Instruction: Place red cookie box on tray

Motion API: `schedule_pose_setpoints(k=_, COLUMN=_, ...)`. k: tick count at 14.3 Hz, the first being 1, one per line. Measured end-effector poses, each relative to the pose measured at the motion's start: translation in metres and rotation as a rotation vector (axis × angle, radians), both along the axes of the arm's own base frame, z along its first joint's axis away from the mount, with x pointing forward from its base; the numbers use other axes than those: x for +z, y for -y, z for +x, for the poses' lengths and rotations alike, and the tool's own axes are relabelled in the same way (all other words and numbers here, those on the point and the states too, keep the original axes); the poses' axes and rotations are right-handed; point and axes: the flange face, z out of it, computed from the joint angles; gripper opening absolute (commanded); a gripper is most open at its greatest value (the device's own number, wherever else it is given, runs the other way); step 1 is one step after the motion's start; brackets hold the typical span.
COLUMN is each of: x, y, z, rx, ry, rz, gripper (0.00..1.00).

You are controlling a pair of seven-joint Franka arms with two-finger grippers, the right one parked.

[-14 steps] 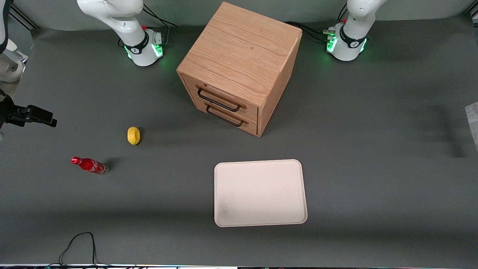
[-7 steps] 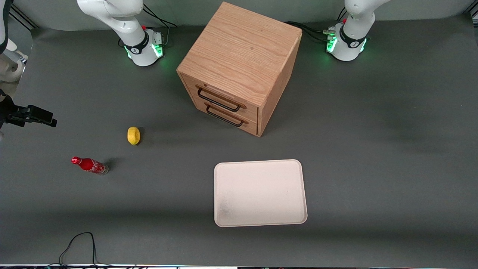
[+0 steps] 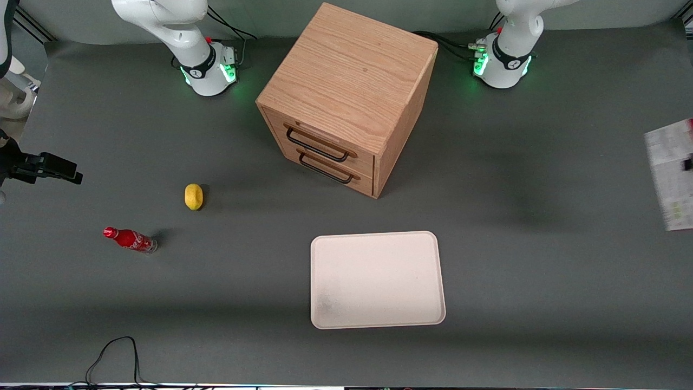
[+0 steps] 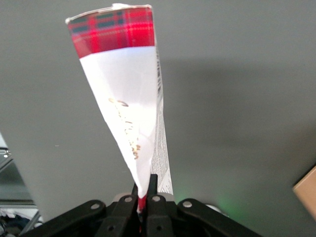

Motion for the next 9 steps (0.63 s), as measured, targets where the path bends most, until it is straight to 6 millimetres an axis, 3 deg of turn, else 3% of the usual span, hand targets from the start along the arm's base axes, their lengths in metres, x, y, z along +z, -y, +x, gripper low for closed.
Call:
schedule_pose_setpoints(k=2, x=-0.004, y=0.085, z=0.005, rx=0.047, ry=0.010, rz=0.003, gripper=0.00)
schedule_pose_setpoints(k=5, x=-0.017, y=0.186, z=0.004, rx=0.106, ry=0.032, rz=0.026, gripper=0.00)
schedule_pose_setpoints(k=7, x=-0.033, y=0.240, z=0.005, rx=0.142, ry=0.056, rz=0.032, gripper=0.00)
schedule_pose_setpoints(k=9, x=-0.054, y=0.277, z=0.008, rx=0.155, ry=0.054, rz=0.018, gripper=0.00)
